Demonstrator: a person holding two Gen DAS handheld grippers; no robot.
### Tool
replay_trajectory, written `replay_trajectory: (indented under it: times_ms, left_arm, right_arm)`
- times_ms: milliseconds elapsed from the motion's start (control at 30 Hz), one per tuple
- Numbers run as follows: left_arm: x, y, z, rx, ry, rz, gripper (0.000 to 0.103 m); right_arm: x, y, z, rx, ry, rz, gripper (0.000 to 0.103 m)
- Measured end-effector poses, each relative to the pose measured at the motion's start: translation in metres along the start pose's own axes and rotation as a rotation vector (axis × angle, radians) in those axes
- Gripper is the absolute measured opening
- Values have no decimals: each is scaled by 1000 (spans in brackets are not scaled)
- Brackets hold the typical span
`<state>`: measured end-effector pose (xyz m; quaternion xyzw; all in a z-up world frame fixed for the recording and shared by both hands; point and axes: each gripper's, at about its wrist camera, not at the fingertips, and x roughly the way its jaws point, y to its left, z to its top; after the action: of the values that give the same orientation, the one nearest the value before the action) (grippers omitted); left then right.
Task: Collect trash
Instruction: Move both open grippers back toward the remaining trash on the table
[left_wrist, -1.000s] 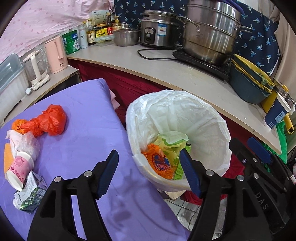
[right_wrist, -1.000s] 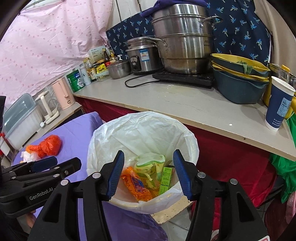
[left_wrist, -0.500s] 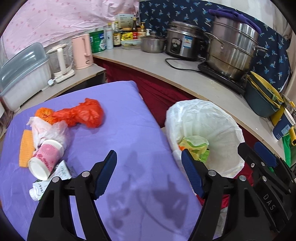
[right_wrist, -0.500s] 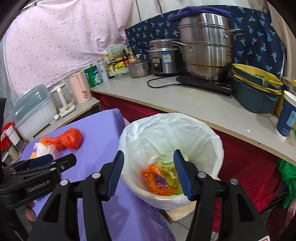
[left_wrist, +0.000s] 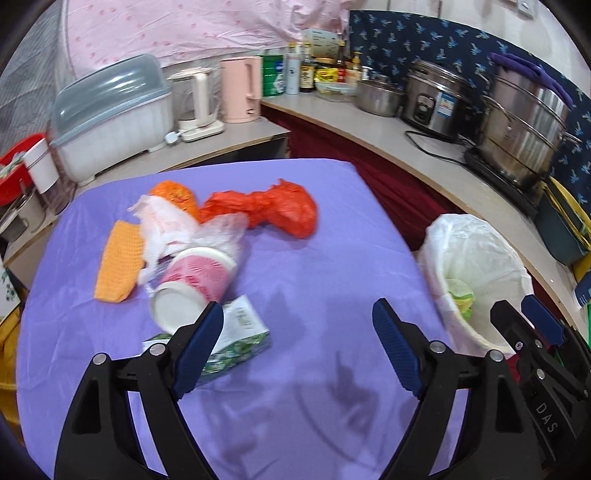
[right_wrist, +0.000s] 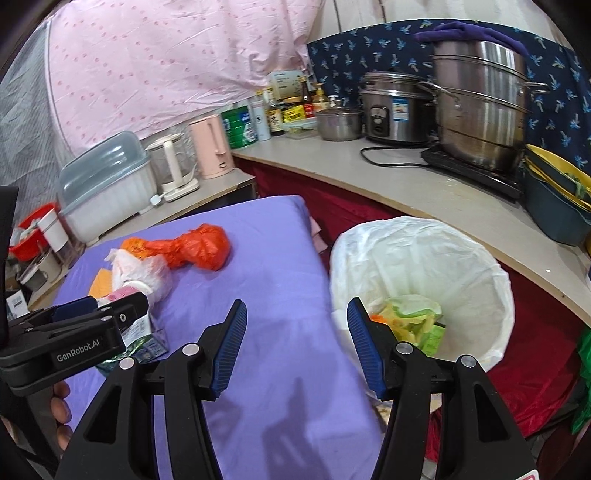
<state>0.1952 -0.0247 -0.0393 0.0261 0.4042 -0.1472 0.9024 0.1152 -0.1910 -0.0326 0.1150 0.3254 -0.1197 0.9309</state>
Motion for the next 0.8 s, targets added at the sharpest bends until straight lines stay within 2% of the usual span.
replay_trajectory:
  times_ms: [67, 267, 500, 800]
  left_arm:
    - [1, 15, -3, -15, 3, 28, 85]
    - [14, 63, -10, -93, 47, 93, 92]
    - [28, 92, -16, -155, 86, 92, 92]
    - [57, 99, -9, -200, 119, 60, 92]
  right_arm:
    - [4, 12, -2, -15, 10, 16, 55]
    - [21, 43, -9, -44, 45, 59, 55]
    - [47, 67, -9, -55, 82, 98, 55]
    - [76, 80, -4, -55, 104, 114, 55]
